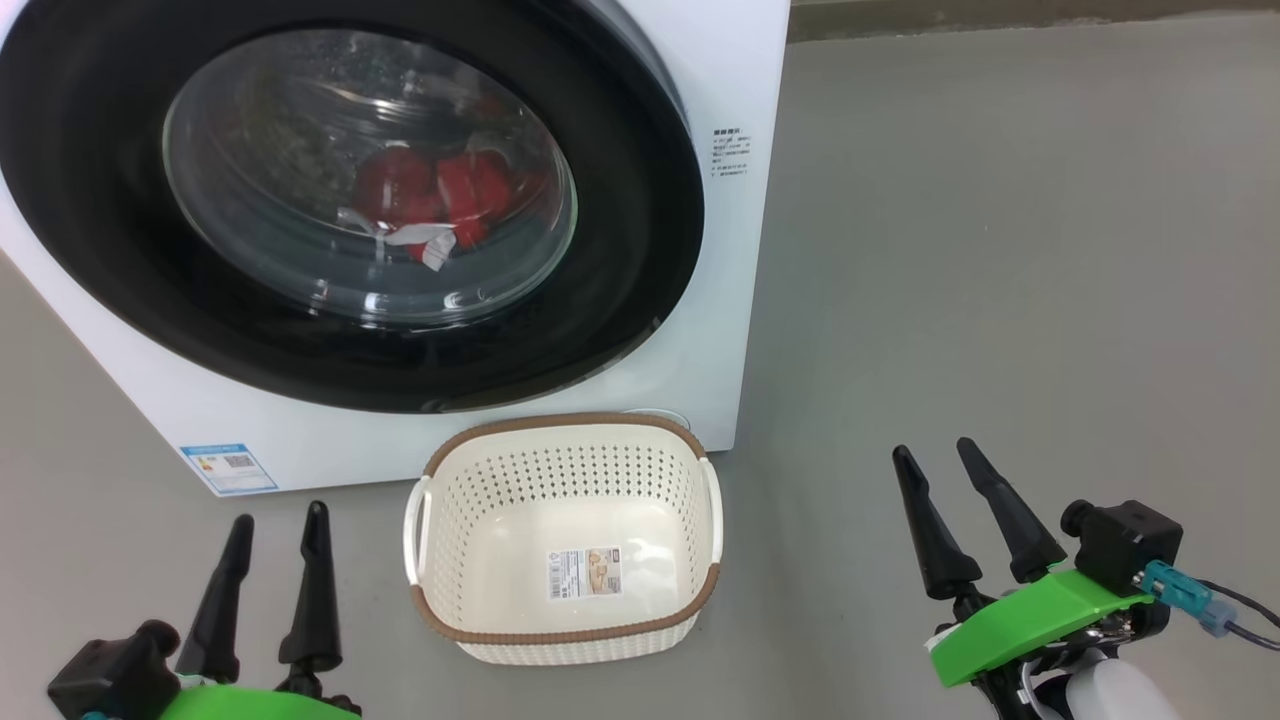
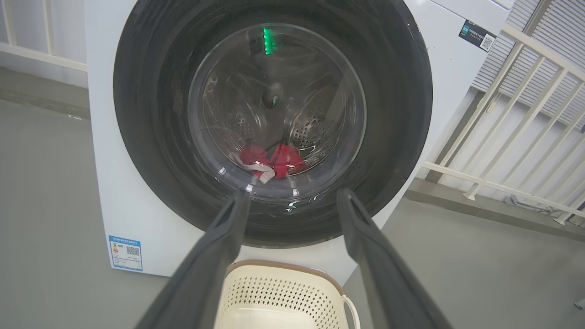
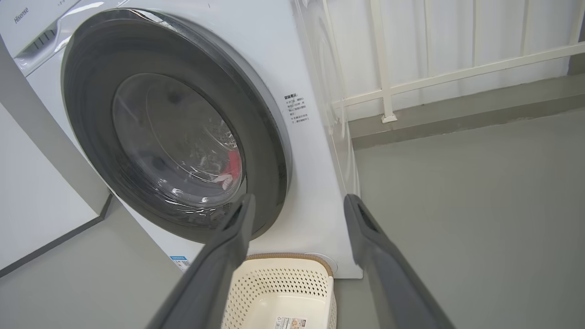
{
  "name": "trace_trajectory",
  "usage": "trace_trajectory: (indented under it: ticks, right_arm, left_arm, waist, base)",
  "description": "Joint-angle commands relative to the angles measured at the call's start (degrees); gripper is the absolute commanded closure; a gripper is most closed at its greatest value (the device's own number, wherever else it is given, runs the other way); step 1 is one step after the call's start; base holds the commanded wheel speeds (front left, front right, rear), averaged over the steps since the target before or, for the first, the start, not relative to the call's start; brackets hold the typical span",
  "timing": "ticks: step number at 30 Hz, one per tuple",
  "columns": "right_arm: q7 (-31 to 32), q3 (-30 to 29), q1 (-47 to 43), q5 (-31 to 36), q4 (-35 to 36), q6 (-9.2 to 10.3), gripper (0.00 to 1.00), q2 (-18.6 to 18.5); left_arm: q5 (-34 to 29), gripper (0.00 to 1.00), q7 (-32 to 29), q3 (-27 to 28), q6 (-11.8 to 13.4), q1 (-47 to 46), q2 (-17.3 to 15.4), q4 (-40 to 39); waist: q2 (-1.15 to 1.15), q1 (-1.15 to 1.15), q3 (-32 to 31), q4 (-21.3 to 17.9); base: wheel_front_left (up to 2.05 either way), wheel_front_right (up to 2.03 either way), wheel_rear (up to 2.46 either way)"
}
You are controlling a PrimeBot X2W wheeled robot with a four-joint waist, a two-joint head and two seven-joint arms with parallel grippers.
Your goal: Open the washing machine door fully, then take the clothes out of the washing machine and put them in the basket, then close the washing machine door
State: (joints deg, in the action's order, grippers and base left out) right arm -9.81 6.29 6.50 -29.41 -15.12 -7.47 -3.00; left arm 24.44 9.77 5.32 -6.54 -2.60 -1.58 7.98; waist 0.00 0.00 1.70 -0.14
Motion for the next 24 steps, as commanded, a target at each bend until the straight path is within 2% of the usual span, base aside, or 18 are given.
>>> trace_trajectory:
  ticks: [1, 24]
  right_arm:
    - [-1.0, 1.4, 2.8, 2.5, 1.7, -0.02, 0.0, -0.1]
    - [-4.9, 3.0, 5.6, 16.1, 1.0, -0.02, 0.0, -1.6]
  left_arm:
    - [-2.6, 0.0, 1.0, 1.8, -0.3, -2.7, -1.0, -2.1]
    - [-18.8, 0.0, 4.9, 2.8, -0.4, -3.3, -1.3, -3.9]
  waist:
    - [0.0, 0.0, 0.2, 0.0]
    - [0.0, 0.0, 0.4, -0.1]
  base:
    - [0.0, 0.0, 0.0]
    - [0.0, 0.0, 0.0]
